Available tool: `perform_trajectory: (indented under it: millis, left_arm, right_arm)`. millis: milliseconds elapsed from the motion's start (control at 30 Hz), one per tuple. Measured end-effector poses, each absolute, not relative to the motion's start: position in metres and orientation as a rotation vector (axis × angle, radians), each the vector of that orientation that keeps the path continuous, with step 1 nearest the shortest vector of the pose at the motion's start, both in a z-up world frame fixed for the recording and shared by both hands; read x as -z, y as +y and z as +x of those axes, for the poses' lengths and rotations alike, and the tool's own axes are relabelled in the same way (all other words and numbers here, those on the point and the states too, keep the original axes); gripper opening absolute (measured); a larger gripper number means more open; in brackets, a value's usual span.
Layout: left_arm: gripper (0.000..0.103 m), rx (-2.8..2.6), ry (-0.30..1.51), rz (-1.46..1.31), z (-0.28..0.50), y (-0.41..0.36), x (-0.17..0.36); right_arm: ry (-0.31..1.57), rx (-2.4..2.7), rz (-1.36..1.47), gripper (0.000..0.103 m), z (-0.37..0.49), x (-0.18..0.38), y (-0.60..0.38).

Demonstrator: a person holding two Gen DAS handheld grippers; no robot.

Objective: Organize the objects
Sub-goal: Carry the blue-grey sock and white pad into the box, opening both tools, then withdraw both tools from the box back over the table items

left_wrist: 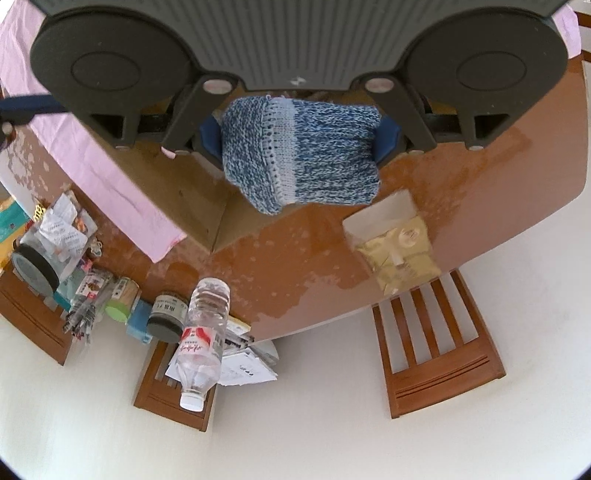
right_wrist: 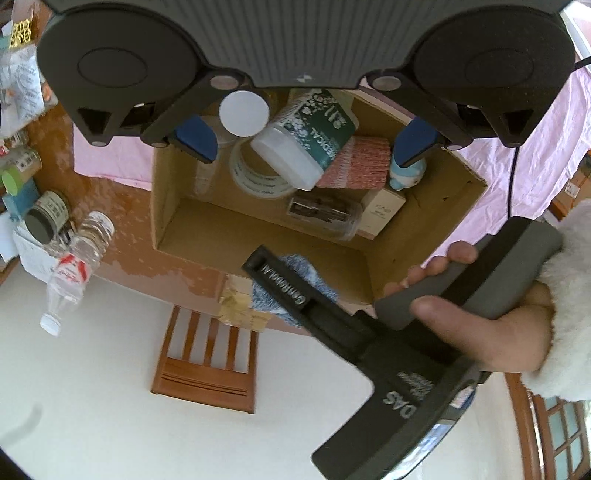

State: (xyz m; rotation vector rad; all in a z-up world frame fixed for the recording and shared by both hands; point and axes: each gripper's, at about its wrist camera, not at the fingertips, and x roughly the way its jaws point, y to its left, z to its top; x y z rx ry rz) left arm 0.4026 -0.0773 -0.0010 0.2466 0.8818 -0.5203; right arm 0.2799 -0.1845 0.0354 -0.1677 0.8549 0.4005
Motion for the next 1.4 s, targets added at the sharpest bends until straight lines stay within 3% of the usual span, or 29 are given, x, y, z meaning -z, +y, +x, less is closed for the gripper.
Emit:
perform_trajectory:
  millis: [67, 367, 967, 1400]
  left_arm:
    - [0.093, 0.526, 0.872, 0.243, 0.406, -0.083, 0.003]
    - [0.099, 0.543, 0.882, 0.266, 0.401, -0.086, 0.009]
    - [0.1, 0.438, 0.85, 0.282, 0.338, -0.069, -0.01]
    - [0.1, 0.322, 0.837, 0.24, 0.268, -0.047, -0.011]
  right_arm:
    - [0.855, -0.385, -0.162, 0.103, 0.281, -0.036, -0.188]
    - [0.873, -0.343, -0.161, 0.103, 0.28, -0.029, -0.195]
    - [0.848, -0.351, -0.186, 0.103, 0.245, -0.027, -0.211]
    - [0.896, -0.343, -0.195, 0.103, 0.204, 0.012, -0.24]
